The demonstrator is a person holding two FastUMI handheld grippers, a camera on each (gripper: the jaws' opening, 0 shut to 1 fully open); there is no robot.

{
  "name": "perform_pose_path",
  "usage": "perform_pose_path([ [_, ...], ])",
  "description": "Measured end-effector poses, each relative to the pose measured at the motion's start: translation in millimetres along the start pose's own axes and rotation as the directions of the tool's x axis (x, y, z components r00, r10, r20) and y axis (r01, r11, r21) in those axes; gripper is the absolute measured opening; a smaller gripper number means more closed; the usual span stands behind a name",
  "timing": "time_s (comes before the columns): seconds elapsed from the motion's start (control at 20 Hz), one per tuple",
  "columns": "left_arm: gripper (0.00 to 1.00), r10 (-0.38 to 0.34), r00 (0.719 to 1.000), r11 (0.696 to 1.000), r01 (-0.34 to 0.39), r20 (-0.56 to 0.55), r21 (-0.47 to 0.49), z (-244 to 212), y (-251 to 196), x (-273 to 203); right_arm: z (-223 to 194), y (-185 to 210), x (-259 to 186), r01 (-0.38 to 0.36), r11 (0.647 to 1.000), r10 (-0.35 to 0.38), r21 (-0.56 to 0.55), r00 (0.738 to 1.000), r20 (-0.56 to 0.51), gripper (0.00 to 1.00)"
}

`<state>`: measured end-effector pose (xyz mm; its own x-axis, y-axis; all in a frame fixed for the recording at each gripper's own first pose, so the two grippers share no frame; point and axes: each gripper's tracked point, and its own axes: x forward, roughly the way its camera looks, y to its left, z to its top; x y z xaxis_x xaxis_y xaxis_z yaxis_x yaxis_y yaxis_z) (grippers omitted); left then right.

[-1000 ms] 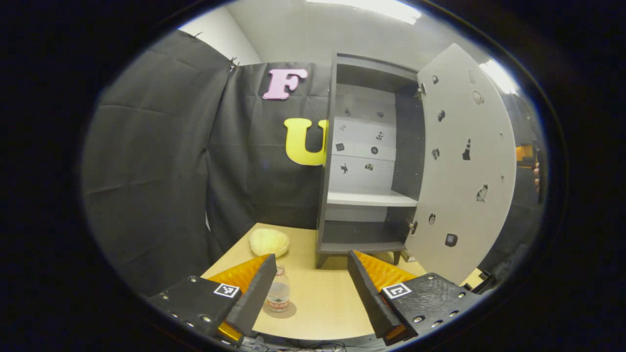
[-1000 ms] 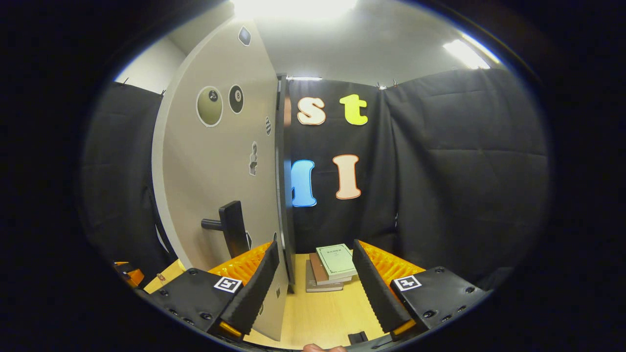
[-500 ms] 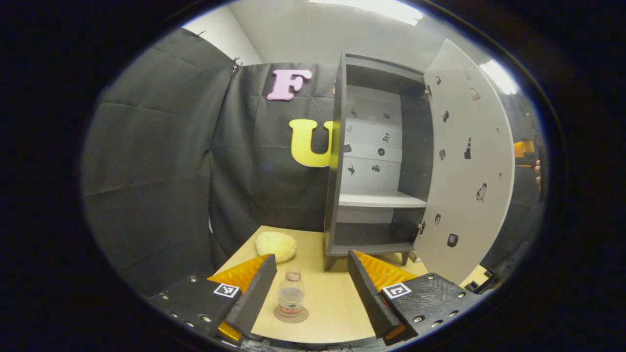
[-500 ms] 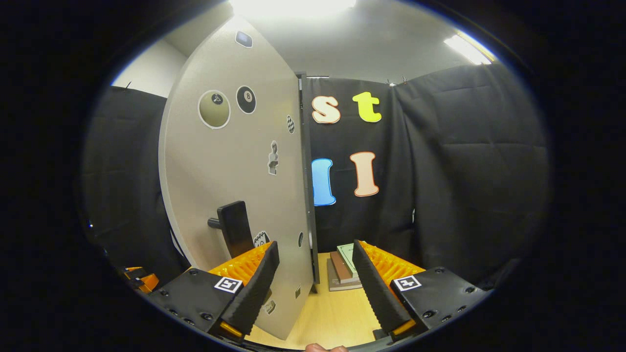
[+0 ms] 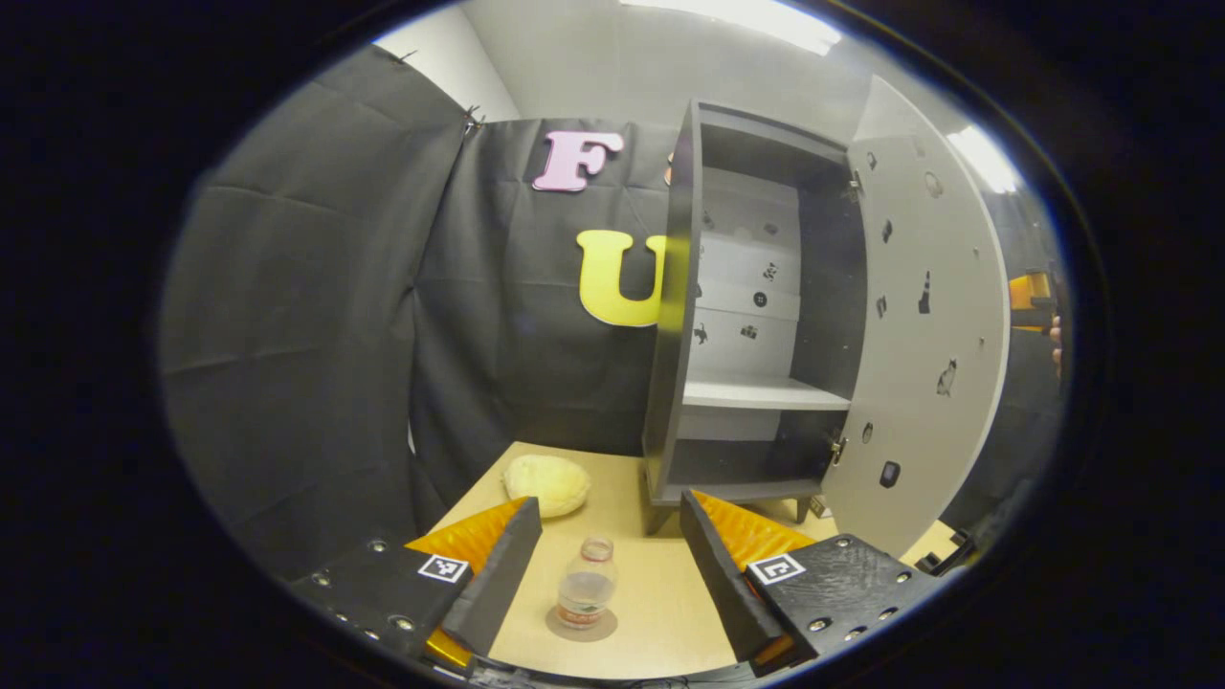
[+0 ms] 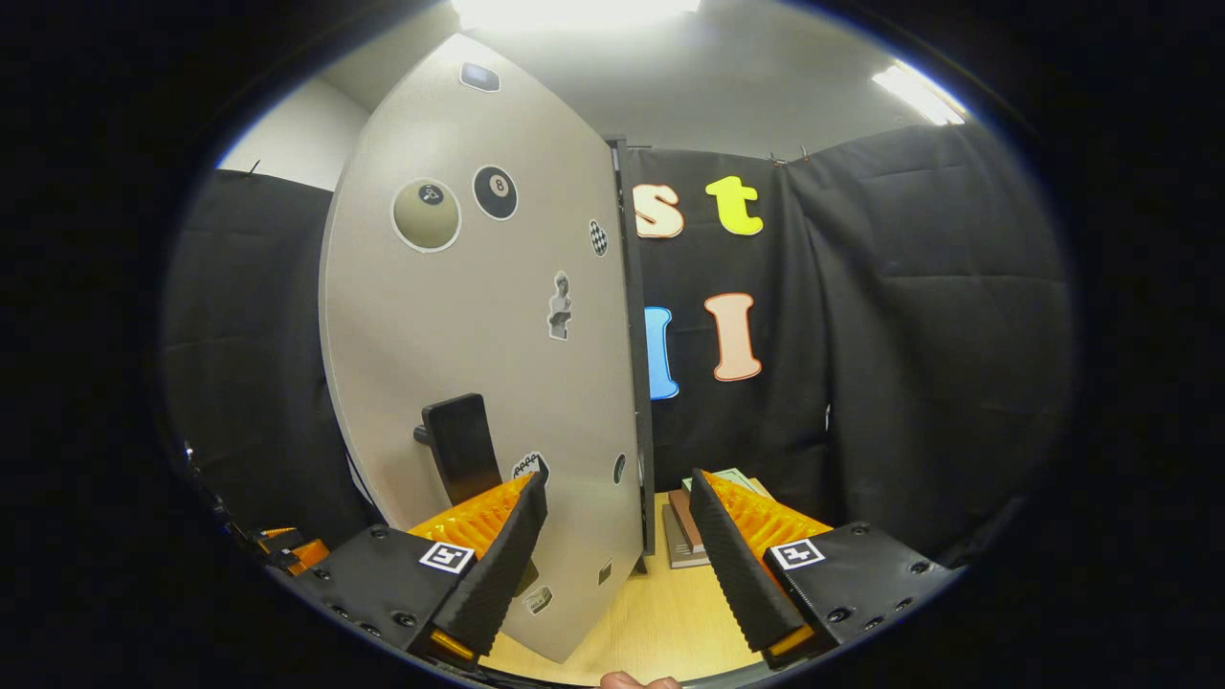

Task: Open the cabinet door with the right hand, grasp the bottle in the cabinet with the left hand and place it on the coaster, then close the cabinet door with the right hand.

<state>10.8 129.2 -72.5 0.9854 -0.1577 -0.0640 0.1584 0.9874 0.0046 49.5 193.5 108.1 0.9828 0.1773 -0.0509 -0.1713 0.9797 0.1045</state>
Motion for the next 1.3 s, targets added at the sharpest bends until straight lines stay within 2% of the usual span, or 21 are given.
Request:
perform_pose_path([
  [0.05,0.87,-0.003,1.0,1.0,0.003,0.001,-0.002,0.4,2.2,1.8,-0.6,5.4,2.3,-0.006,1.0,0.006,0.007,1.0,-0.003,0.96],
  [0.1,0.9,-0.005,1.0,1.0,0.005,-0.001,-0.003,0.2,5.3,4.6,-1.5,10.9,4.8,-0.014,1.0,0.014,0.012,1.0,-0.006,0.96],
  [0.15,0.9,-0.007,1.0,1.0,0.007,-0.003,-0.002,0.4,7.3,6.8,-1.5,16.6,7.9,-0.02,1.0,0.02,0.014,1.0,-0.007,0.89],
  [0.2,0.9,-0.009,1.0,1.0,0.009,-0.005,0.0,-0.9,10.5,9.0,-1.3,22.8,10.5,-0.027,1.0,0.027,0.012,1.0,-0.005,0.89],
  [0.25,0.9,-0.007,1.0,1.0,0.007,-0.005,0.003,-0.2,14.5,11.2,-1.1,30.2,14.1,-0.037,0.999,0.037,0.007,0.999,-0.004,0.96],
  [0.4,0.9,0.001,1.0,1.0,-0.001,-0.001,0.004,2.3,25.2,13.0,-0.3,57.1,25.0,-0.083,0.997,0.083,-0.005,0.997,-0.009,0.96],
  [0.45,0.87,0.006,1.0,1.0,-0.006,-0.003,-0.01,3.4,29.3,12.1,1.4,67.2,29.9,-0.103,0.995,0.103,-0.013,0.995,-0.005,0.96],
  [0.6,0.9,0.014,1.0,0.998,-0.014,-0.004,-0.061,1.7,38.0,12.3,13.5,96.0,44.5,-0.163,0.986,0.163,-0.029,0.986,0.019,0.97],
  [0.9,0.88,0.064,0.998,0.995,-0.065,-0.012,-0.07,-0.5,58.9,3.4,-1.3,89.0,49.8,-0.19,0.98,0.191,-0.06,0.982,0.007,0.97],
  [1.1,0.9,0.056,0.998,0.996,-0.057,-0.018,-0.071,8.0,52.0,8.5,-18.8,58.5,48.1,-0.135,0.99,0.134,-0.03,0.99,-0.036,0.97],
  [1.3,0.9,0.004,1.0,1.0,-0.004,-0.017,-0.019,20.3,26.0,17.4,-25.1,23.3,41.5,-0.072,0.997,0.073,0.023,0.996,-0.042,0.96],
])
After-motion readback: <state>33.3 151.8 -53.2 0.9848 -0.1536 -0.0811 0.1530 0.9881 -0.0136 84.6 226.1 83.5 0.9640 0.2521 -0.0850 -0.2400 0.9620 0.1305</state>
